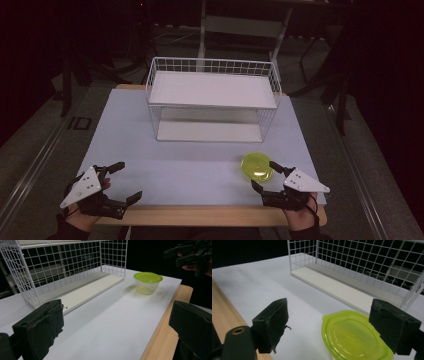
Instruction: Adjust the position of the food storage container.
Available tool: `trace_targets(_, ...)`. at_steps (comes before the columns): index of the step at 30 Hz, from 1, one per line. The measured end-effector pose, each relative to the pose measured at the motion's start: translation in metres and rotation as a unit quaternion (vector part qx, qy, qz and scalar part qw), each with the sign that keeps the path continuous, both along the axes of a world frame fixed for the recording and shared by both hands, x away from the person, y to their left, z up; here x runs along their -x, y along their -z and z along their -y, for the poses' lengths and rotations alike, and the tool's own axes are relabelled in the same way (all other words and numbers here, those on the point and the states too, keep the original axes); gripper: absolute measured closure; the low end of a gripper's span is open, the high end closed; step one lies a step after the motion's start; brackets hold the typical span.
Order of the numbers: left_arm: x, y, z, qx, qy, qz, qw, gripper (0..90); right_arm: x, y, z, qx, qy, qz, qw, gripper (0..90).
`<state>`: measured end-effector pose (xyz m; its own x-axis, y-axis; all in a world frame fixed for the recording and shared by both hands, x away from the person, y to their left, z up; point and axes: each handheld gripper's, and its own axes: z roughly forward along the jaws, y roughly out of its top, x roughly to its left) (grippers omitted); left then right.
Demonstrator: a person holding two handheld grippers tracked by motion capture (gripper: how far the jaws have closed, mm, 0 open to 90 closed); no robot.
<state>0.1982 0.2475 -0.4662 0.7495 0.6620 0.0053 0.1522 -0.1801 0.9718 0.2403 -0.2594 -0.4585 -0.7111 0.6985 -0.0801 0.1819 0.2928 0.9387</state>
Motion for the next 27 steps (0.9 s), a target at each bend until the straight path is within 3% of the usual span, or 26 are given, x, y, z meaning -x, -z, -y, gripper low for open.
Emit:
trace_targets(4,0.0,-0.001,0.0,0.002,-0.001,0.003,1.0,0.2,0.004,-0.003,-0.002,0.01,-0.015,0.0,0.9998,15.3)
trace_targets(6,0.001,-0.001,0.001,-0.001,0.001,0.005,1.0,0.2,0.009,-0.007,-0.005,0.023,-0.022,0.015,0.9994,13.8)
trace_targets(9,0.001,-0.001,0.001,-0.002,0.003,0.004,1.0,0.2,0.011,-0.011,-0.007,0.029,-0.027,0.012,0.9992,13.8)
trace_targets(14,0.001,0.0,0.001,0.0,0.003,0.001,1.0,0.2,0.011,-0.02,-0.006,0.001,-0.033,-0.006,0.9994,11.9)
trace_targets(19,0.001,0.0,0.002,-0.001,0.004,-0.001,1.0,0.2,0.009,-0.031,-0.005,-0.002,-0.018,0.006,0.9998,10.4)
trace_targets(23,0.0,0.0,0.002,-0.001,0.005,-0.003,1.0,0.2,0.006,-0.035,-0.002,0.011,-0.006,0.021,0.9997,17.8)
trace_targets(27,0.0,0.0,0.002,0.001,0.004,-0.004,1.0,0.2,-0.006,-0.042,0.006,0.025,0.016,0.017,0.9994,31.0)
